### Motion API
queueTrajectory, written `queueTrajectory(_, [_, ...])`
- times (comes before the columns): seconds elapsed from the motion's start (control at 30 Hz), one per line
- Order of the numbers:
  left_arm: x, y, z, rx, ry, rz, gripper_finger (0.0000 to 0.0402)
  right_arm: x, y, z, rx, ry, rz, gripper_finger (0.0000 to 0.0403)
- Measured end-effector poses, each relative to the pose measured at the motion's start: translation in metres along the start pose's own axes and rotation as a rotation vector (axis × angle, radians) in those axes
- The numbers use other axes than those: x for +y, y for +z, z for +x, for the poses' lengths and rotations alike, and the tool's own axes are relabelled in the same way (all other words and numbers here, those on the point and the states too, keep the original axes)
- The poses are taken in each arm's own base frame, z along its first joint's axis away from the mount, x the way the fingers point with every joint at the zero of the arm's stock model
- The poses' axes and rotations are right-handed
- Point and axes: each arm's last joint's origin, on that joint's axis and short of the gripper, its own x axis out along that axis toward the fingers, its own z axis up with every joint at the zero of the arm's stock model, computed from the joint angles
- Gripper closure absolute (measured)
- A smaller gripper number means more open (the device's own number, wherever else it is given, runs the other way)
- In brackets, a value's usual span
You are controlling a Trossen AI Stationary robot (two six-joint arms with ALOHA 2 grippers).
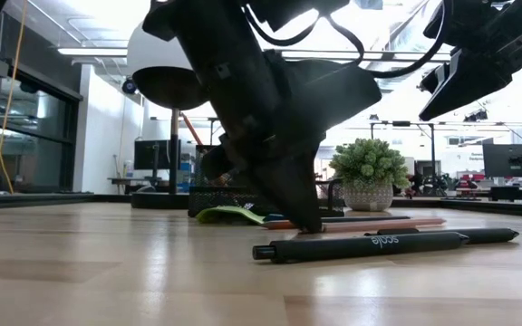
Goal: Pick and place office supplies into organizer
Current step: Put the pink pencil into the top left side of the desk organizer
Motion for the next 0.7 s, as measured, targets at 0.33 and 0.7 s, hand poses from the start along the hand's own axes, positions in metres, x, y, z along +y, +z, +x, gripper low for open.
queueTrajectory(0.33, [-0.001,0.001,-0.007,0.017,-0.02,-0.053,0.04,0.0,0.0,0.0,0.001,0.0,-0.001,0.0402])
queueTrajectory(0.7, [0.002,0.006,-0.029,0.001,0.013,-0.05,0.0401,0.0,0.0,0.0,0.0,-0.002,-0.008,0.0402])
